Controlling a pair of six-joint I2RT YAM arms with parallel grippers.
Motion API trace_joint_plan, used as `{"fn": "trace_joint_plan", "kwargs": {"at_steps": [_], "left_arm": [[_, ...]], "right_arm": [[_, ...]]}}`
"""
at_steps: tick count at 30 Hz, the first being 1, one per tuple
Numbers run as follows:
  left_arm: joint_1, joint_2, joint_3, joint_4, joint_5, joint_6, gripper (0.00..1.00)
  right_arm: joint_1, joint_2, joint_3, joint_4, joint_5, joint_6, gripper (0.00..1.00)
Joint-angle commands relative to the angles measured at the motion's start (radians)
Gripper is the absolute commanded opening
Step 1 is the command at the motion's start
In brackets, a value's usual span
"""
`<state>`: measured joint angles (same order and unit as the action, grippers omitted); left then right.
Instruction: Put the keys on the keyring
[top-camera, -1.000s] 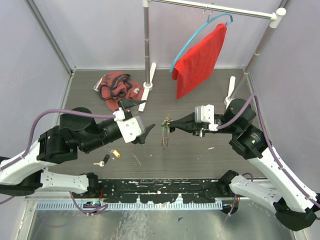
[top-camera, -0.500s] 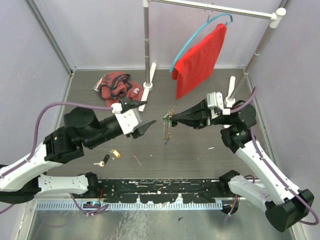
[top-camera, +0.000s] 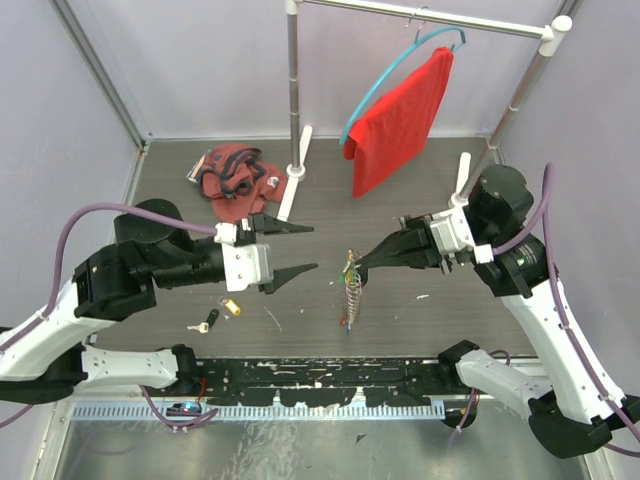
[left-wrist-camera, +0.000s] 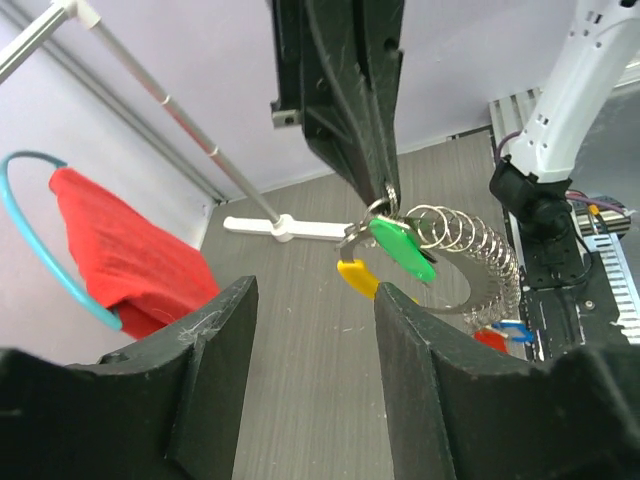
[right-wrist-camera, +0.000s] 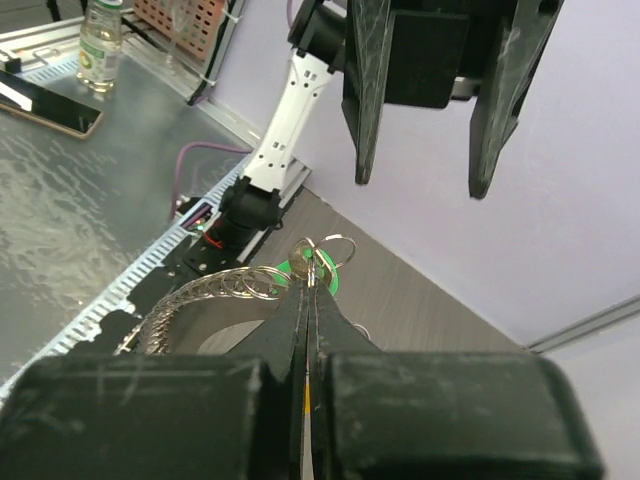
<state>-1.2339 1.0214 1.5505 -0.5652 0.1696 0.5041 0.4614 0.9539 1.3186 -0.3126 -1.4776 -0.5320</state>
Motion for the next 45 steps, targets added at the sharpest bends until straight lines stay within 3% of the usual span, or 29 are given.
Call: {"fn": "trace_joint_plan", "kwargs": {"at_steps": [1,10,21,45], "left_arm": [[0.002,0.024,0.054,-0.052,0.088,0.052,0.56],[0.002,0.120,0.138,-0.124,0.179,0.102,0.54],[0.002,0.187,0.179,-0.200,0.175,0.150,0.50],[0.001,0.208,0.198,-0.199,0.221,0.154,0.36]], "right_arm": [[-0.004,0.017,0.032,-0.124,-0.044,-0.097,0.01],[-0.004,0.019,0.043,-0.147,-0.020,-0.100,0.01],[-0.004,0.013,0.047,-0.175,-0.022,-0.112,0.01],[-0.004,0.021,0.049,-0.217,-0.021,-0.146,0.01]]}}
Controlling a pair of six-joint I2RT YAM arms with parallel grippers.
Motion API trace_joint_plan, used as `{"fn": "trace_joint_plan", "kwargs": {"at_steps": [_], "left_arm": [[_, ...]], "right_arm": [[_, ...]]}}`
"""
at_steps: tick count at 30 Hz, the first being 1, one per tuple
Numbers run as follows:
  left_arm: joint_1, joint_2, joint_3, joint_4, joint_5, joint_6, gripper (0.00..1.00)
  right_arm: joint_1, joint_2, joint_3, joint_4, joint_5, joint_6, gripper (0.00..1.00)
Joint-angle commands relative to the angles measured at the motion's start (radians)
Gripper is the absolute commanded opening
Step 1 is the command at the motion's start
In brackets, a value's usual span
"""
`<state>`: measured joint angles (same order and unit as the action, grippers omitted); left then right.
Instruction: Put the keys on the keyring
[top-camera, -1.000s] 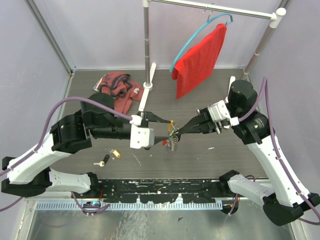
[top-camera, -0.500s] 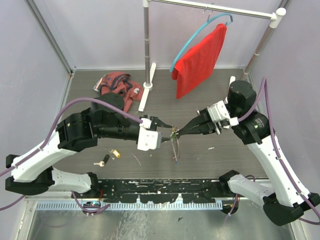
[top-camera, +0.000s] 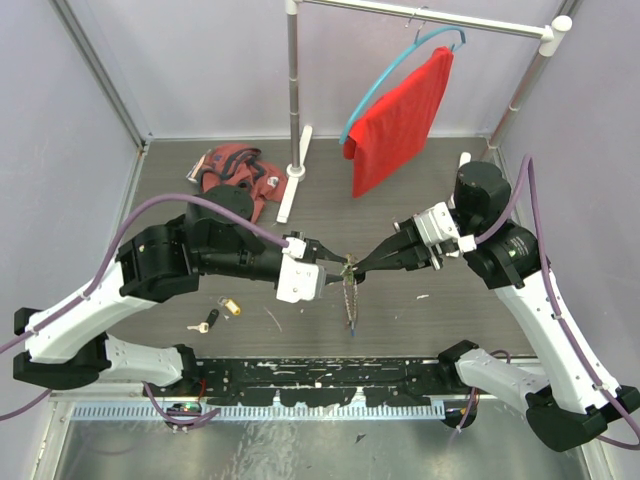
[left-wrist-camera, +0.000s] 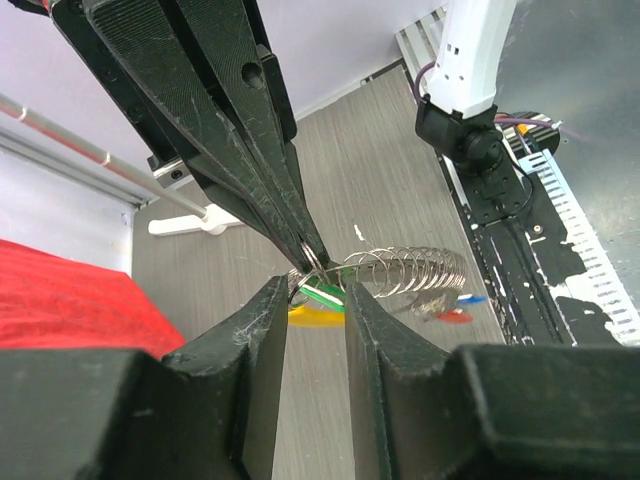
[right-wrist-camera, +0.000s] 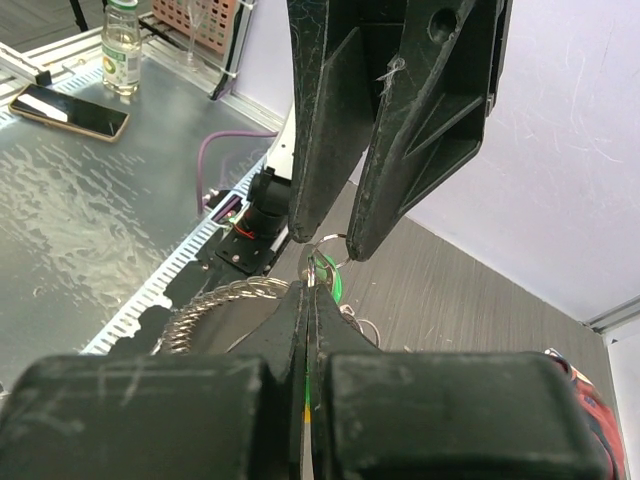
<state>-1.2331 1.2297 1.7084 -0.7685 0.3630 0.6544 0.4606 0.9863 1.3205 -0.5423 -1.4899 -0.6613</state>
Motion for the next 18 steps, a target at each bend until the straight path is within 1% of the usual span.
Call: {"fn": "trace_joint_plan", "kwargs": {"at_steps": [1,4,8,12,15,18], "left_arm": [[0.000,0.000,0.040,0.005,0.029,0.004,0.35],[0.001,0.006,0.040,0.001,0.028,0.004,0.32],[0.001,0.013,0.040,-0.001,0.022,0.006,0.25],[0.002,0.010,0.035,0.000,0.009,0.007,0.24],[0.001,0.005,0.033,-0.003,-0.007,0.008,0.18],[0.001,-0.007,0.024,0.002,-0.026,0.009,0.16]], "right_arm": [[-0.003,-0.010,0.047,0.012,-0.010,-0.018,0.01],[-0.003,-0.009,0.047,0.009,-0.012,-0.021,0.01],[-0.003,-0.011,0.048,0.005,-0.012,-0.024,0.01],[-0.003,-0.012,0.052,0.002,-0.009,-0.026,0.01],[-0.003,-0.013,0.059,0.002,-0.002,-0.027,0.01],[-0.003,-0.012,0.067,0.002,0.007,-0.027,0.01]]}}
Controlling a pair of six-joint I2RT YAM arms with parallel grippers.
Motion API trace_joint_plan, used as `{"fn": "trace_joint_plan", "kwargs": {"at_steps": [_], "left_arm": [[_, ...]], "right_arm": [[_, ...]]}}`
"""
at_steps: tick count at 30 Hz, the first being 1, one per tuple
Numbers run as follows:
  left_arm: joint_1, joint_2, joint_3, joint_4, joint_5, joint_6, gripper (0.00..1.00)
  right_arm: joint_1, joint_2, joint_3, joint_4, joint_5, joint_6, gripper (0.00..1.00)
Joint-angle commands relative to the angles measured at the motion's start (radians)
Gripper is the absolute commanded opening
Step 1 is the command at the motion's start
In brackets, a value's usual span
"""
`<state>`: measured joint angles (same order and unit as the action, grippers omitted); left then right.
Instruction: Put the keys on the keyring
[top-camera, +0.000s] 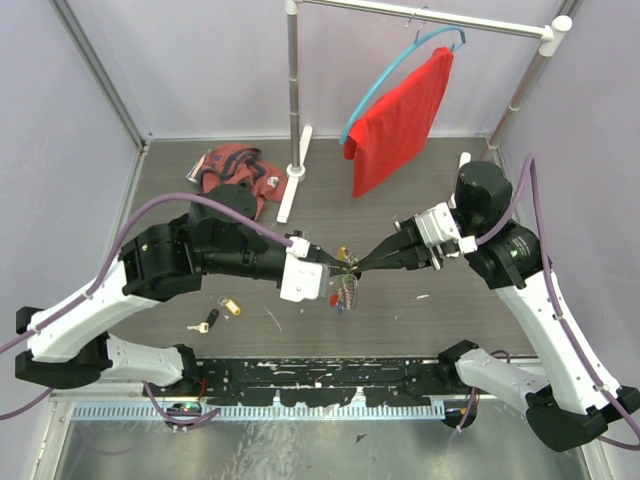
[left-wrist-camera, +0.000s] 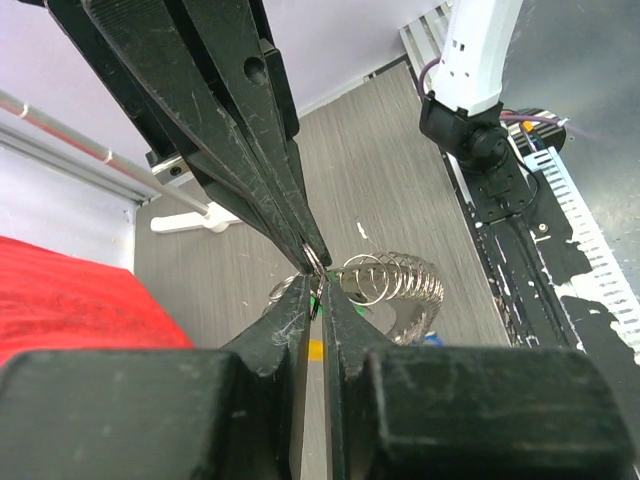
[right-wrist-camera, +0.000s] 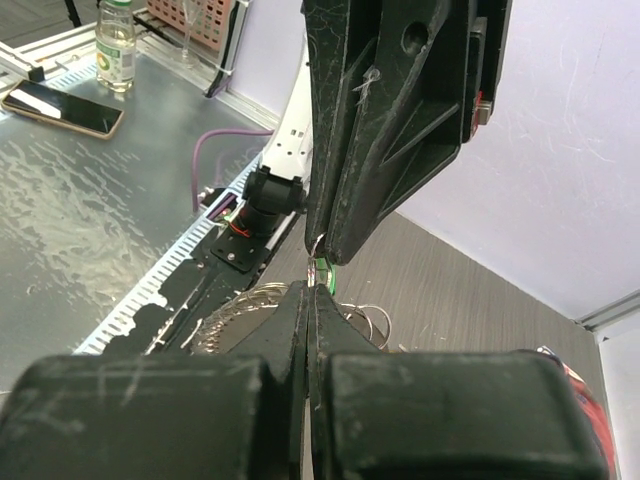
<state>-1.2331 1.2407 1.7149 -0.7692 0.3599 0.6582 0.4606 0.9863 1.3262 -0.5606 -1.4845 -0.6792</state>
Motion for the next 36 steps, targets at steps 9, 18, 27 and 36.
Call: {"fn": "trace_joint_plan", "kwargs": {"at_steps": [9,18,27,36], "left_arm": [[0.001,-0.043,-0.003,0.014,-0.057,0.002,0.02],[0.001,-0.058,-0.039,0.046,-0.095,-0.006,0.00],[0.001,-0.090,-0.150,0.195,-0.229,0.002,0.00],[0.001,-0.095,-0.223,0.308,-0.338,0.059,0.00]], "right_arm": [[-0.003,-0.014,0.078,0.021,0.029,-0.005,0.01],[-0.004,-0.008,0.110,0.023,0.064,0.020,0.01],[-0.003,0.004,0.137,0.054,0.109,0.093,0.01],[-0.003,-0.036,0.030,0.394,0.226,0.428,0.01]]}}
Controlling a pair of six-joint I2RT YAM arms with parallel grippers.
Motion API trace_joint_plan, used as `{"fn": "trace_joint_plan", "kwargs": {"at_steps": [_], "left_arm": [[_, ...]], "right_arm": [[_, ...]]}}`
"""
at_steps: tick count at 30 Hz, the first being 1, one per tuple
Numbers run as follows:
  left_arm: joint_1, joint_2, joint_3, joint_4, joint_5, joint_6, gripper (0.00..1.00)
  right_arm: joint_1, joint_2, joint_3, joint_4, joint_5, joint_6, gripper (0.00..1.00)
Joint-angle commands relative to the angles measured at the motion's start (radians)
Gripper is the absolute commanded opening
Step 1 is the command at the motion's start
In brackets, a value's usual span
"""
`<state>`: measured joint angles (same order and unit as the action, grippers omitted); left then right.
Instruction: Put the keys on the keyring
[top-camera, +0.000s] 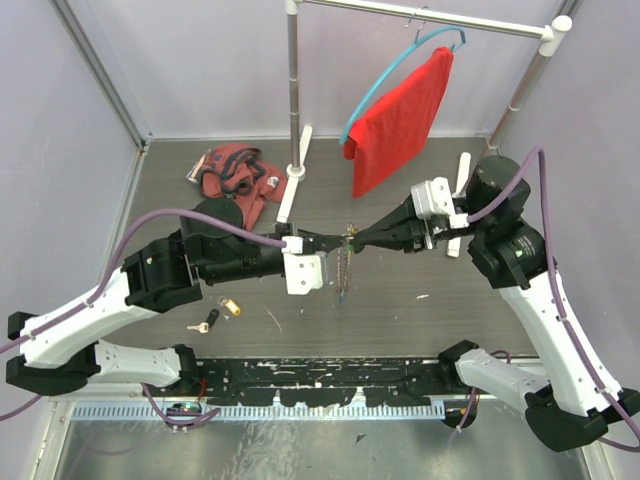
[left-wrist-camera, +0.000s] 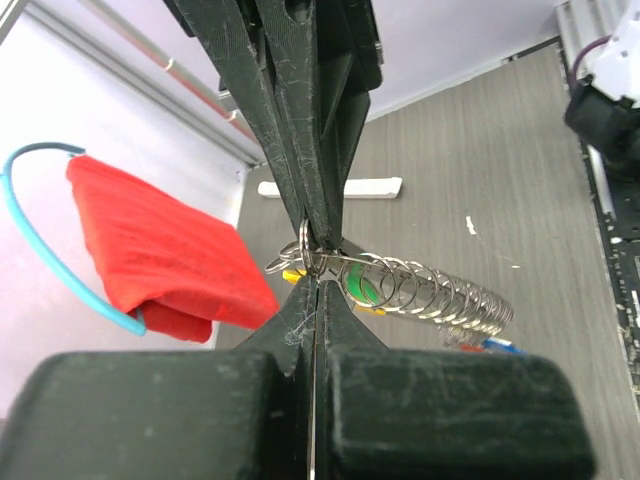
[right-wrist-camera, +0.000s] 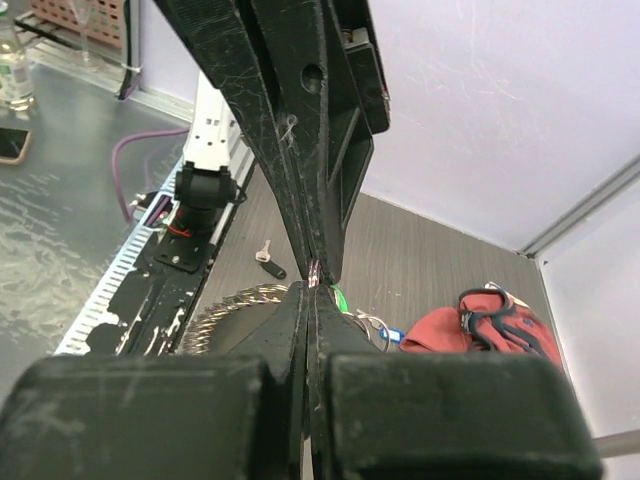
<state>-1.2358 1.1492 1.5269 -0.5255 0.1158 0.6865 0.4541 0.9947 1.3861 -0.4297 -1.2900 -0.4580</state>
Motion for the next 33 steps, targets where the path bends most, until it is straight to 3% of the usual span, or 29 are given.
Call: {"fn": "trace_joint_plan", "kwargs": {"at_steps": [1,14,33], "left_arm": [[0.004,-0.003,-0.044,0.077,-0.102,0.032,0.00],[0.004,-0.048,-0.146,0.306,-0.145,-0.052,0.00],[0.002,-0.051,-0.159,0.350,-0.152,-0.082,0.00]], "right_arm": [[0.003,-0.051,-0.046,0.306,0.047,0.243,0.01],[0.003,-0.126,-0.235,0.733,0.254,0.533,0.01],[0.005,-0.164,-0.334,0.977,0.506,0.727,0.01]]}}
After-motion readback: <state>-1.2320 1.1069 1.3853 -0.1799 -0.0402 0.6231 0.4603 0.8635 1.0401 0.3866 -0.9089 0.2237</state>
